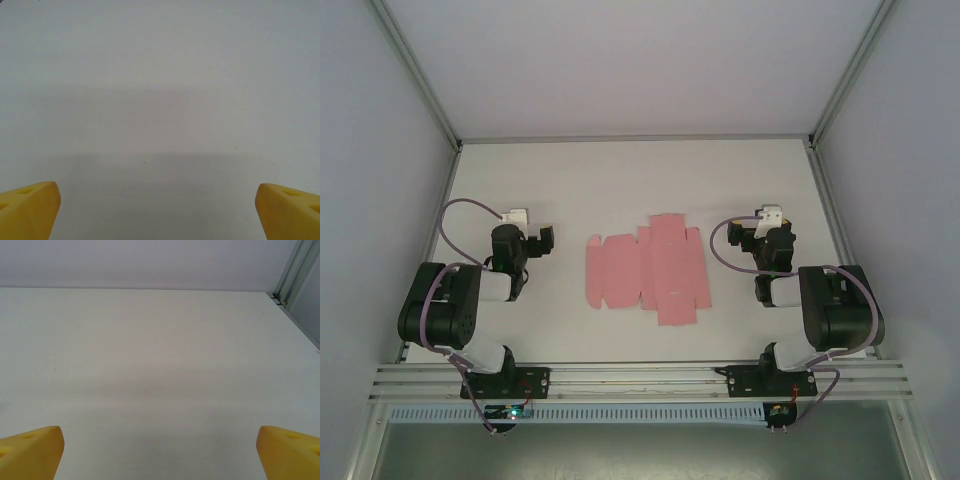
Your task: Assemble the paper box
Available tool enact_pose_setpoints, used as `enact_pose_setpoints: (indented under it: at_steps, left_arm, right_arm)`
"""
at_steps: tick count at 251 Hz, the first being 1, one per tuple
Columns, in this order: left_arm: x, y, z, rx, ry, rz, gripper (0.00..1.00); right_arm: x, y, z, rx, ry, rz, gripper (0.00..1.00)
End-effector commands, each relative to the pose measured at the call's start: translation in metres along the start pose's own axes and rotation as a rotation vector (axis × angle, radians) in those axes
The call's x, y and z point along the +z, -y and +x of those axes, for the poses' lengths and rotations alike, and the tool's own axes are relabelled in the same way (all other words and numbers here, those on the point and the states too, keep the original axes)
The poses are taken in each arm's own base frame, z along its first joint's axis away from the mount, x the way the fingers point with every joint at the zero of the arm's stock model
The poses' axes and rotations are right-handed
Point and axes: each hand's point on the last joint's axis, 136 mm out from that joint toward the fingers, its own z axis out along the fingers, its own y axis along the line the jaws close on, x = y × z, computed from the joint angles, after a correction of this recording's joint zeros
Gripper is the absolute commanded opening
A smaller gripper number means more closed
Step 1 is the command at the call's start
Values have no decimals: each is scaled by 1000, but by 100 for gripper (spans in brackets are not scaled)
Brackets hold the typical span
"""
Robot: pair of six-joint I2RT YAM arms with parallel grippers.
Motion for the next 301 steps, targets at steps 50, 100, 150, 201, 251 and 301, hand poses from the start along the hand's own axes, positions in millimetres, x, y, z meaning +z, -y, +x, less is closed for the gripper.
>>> enact_pose_setpoints:
  at_steps: [50,100,150,201,251,301]
  left_arm:
    - [0,-5,-21,8,74,-22,100]
    - [1,1,-20,24,65,14,100]
    - [1,1,-21,23,67,16,100]
    - [1,1,-21,21,66,15,100]
    - [1,1,-21,22,65,15,100]
    - [1,1,-21,21,65,15,100]
  right_arm:
    - [1,-1,-18,17,51,4,98]
    - [2,-2,-18,15,51,4,98]
    - [3,-1,-21,19,59,4,98]
    - [1,-1,-18,18,51,5,98]
    - [1,-1,-17,18,50,5,98]
    - [1,-2,-17,18,51,3,98]
